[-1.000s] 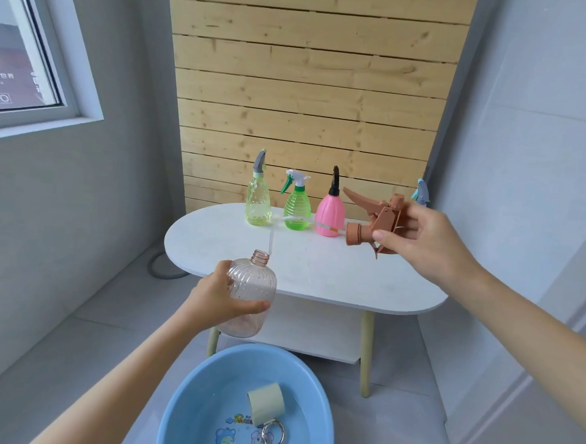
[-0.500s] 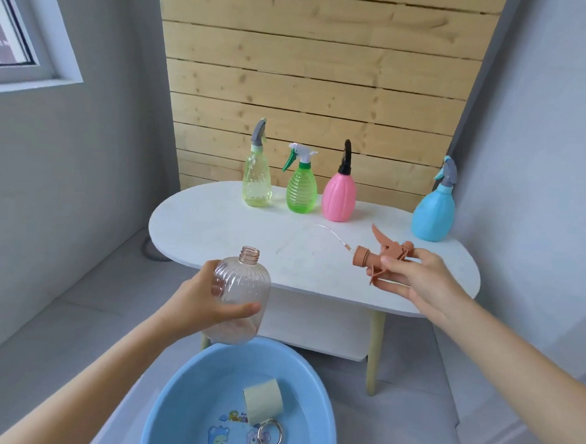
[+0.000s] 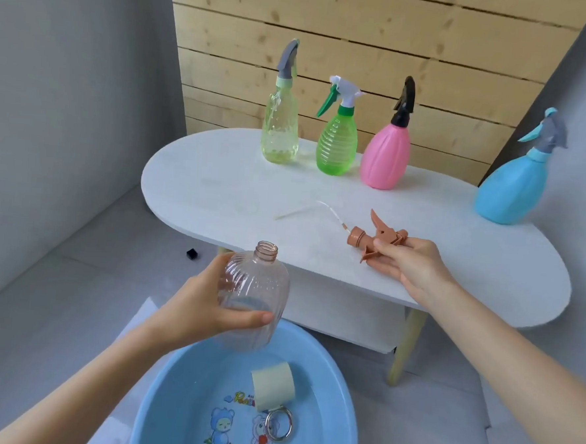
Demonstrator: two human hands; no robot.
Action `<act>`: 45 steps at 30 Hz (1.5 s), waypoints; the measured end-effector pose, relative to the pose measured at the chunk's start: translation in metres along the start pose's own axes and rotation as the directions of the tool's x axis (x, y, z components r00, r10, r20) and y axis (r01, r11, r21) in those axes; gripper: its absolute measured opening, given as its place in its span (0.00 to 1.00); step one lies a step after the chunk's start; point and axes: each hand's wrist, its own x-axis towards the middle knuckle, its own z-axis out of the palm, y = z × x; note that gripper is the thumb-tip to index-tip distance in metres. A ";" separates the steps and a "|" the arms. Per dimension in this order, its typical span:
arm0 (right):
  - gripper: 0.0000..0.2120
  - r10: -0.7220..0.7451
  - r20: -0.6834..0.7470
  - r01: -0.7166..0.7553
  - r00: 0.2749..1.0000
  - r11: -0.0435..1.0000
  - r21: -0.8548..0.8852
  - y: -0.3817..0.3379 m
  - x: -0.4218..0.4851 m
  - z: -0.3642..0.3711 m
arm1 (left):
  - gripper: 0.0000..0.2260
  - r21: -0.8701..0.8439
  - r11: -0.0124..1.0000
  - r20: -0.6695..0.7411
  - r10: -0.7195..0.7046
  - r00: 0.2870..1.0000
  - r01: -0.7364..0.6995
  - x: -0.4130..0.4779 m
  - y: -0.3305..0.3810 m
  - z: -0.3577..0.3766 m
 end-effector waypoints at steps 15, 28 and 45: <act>0.28 -0.065 -0.136 0.027 0.988 0.964 -0.263 -0.007 -0.010 0.007 | 0.46 -0.012 0.999 -0.018 -0.050 0.999 0.050 -0.003 -0.020 0.000; 0.30 -0.074 0.558 0.470 0.826 0.637 -0.611 -0.014 -0.148 0.037 | 0.29 -0.162 0.984 0.019 0.079 0.997 -0.075 -0.041 0.038 0.001; 0.42 0.195 0.580 0.278 0.791 0.730 -0.624 0.109 -0.095 0.070 | 0.25 -0.112 0.885 -0.071 -0.461 0.884 0.453 -0.086 -0.054 0.005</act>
